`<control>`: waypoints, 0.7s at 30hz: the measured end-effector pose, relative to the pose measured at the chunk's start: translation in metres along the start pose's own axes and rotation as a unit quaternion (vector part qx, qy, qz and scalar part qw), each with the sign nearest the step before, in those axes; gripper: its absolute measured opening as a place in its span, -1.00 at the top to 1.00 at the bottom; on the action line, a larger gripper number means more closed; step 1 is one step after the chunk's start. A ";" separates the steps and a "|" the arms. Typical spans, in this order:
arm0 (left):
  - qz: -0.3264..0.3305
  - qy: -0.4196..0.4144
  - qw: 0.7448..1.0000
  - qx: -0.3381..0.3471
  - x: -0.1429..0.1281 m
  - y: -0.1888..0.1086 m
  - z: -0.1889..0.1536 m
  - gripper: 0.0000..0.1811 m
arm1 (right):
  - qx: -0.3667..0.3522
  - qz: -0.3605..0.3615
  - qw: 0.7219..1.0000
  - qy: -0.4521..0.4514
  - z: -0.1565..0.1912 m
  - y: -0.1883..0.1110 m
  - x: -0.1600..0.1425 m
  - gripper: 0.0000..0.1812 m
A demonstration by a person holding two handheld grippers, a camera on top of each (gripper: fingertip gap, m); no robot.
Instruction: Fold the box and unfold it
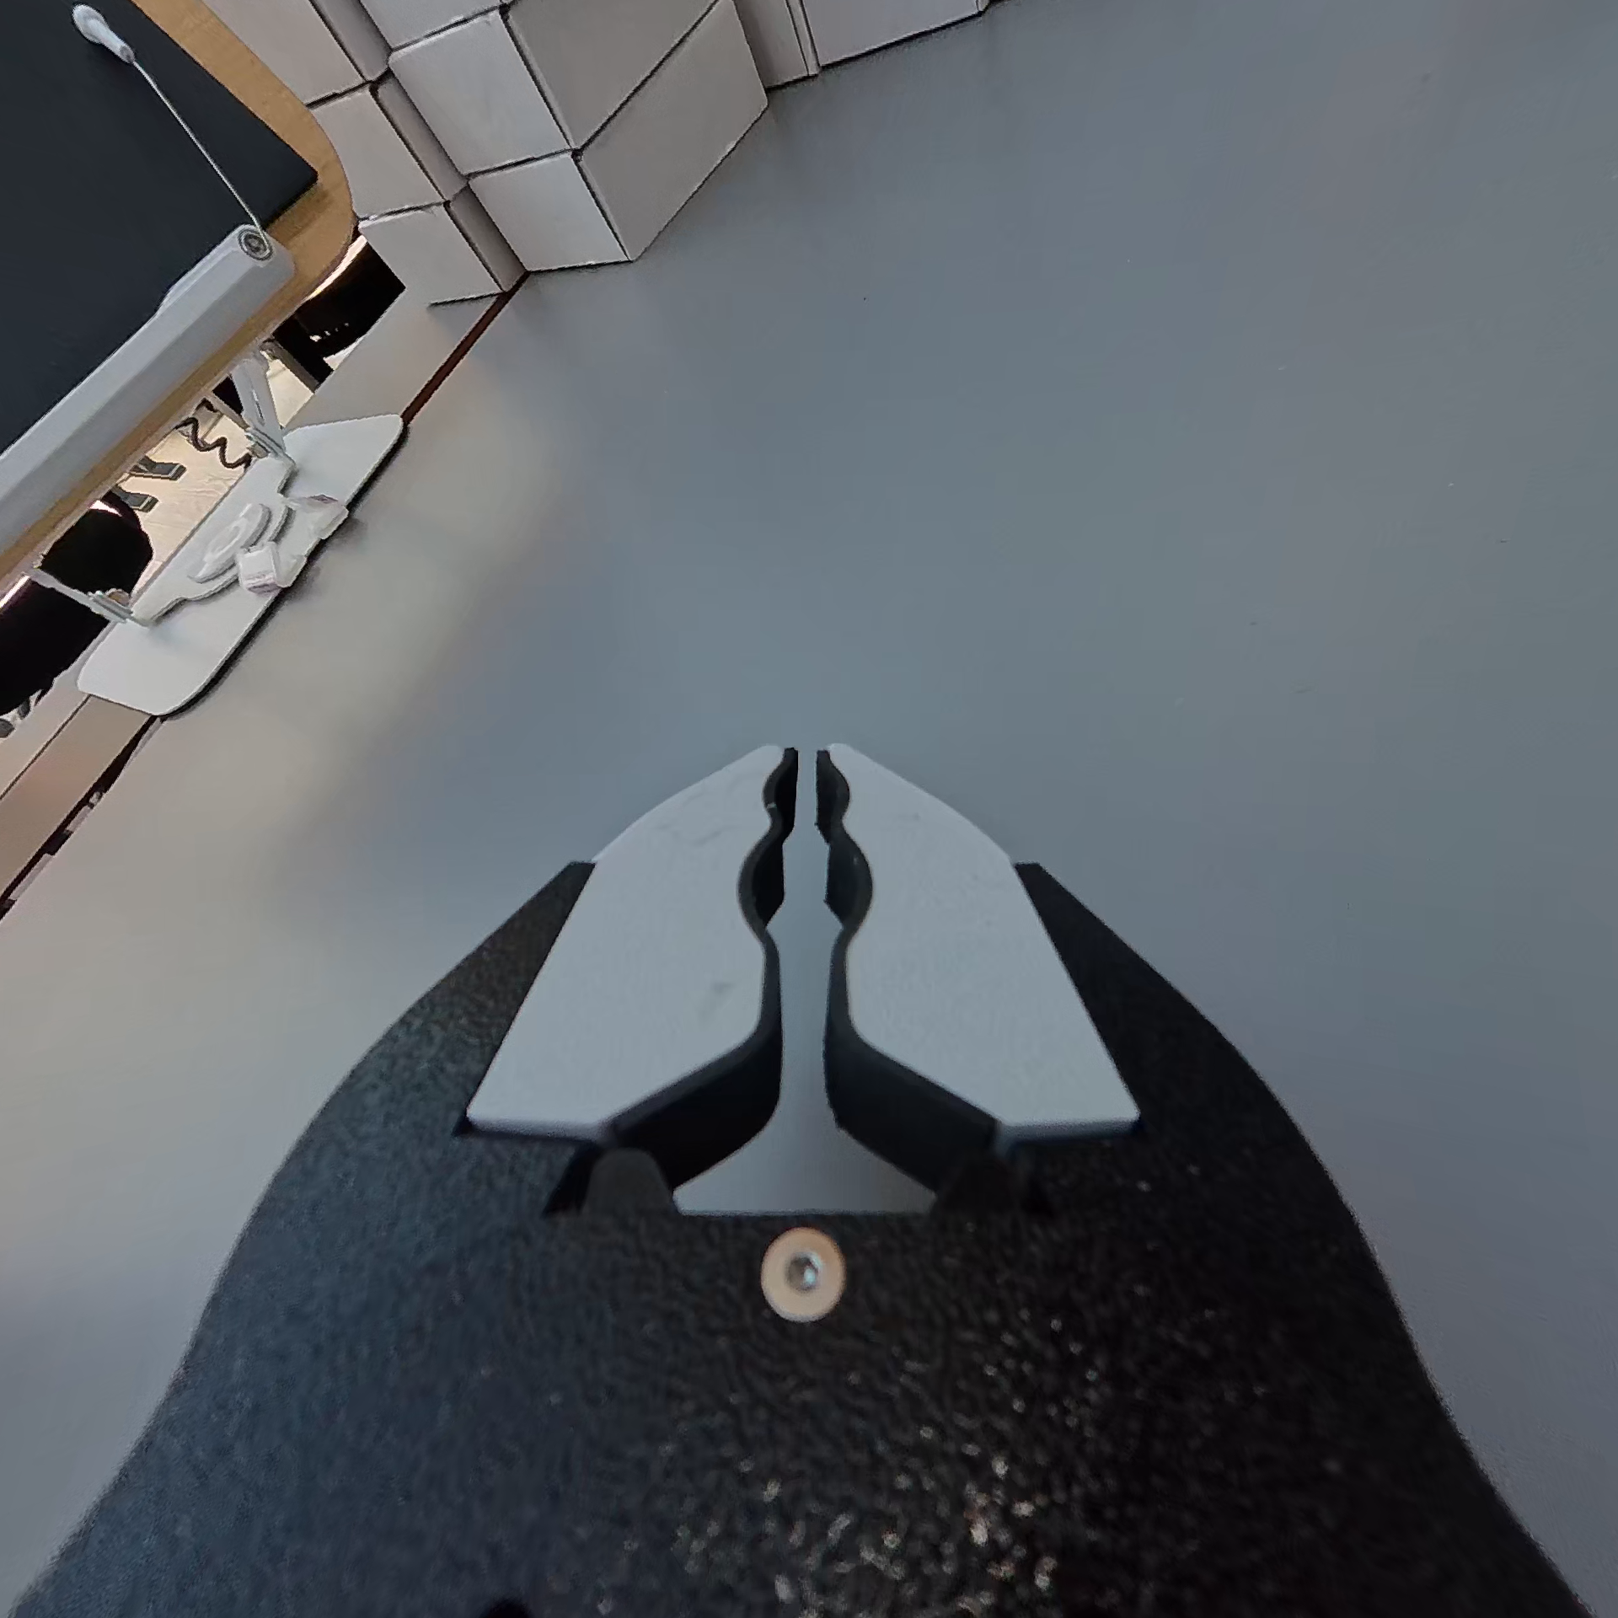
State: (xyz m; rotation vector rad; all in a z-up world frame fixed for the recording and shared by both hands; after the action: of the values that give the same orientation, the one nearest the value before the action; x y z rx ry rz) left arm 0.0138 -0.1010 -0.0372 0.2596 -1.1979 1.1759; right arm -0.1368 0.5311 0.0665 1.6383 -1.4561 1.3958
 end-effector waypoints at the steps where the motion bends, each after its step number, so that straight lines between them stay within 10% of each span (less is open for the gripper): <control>1: -0.001 -0.002 1.000 0.000 0.000 0.000 0.000 0.96 | 0.003 0.009 1.000 -0.008 0.001 0.005 0.003 0.98; 21: -0.003 0.004 1.000 -0.008 0.000 -0.001 -0.001 0.96 | -0.031 -0.035 0.997 -0.065 -0.001 0.008 0.069 0.96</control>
State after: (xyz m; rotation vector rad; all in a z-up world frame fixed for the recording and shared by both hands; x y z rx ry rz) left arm 0.0147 -0.1008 -0.0373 0.2461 -1.1994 1.1598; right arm -0.1529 0.5032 0.1285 1.7512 -1.4826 1.2145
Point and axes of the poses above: each gripper's, where its closed fingertips meet, y out along the fingers, x out of its top, z = x × y across the jaws, the point moved 10 cm from there along -y, back along the fingers, and after that the axes turned 8 degrees about x, right-handed, at the moved point
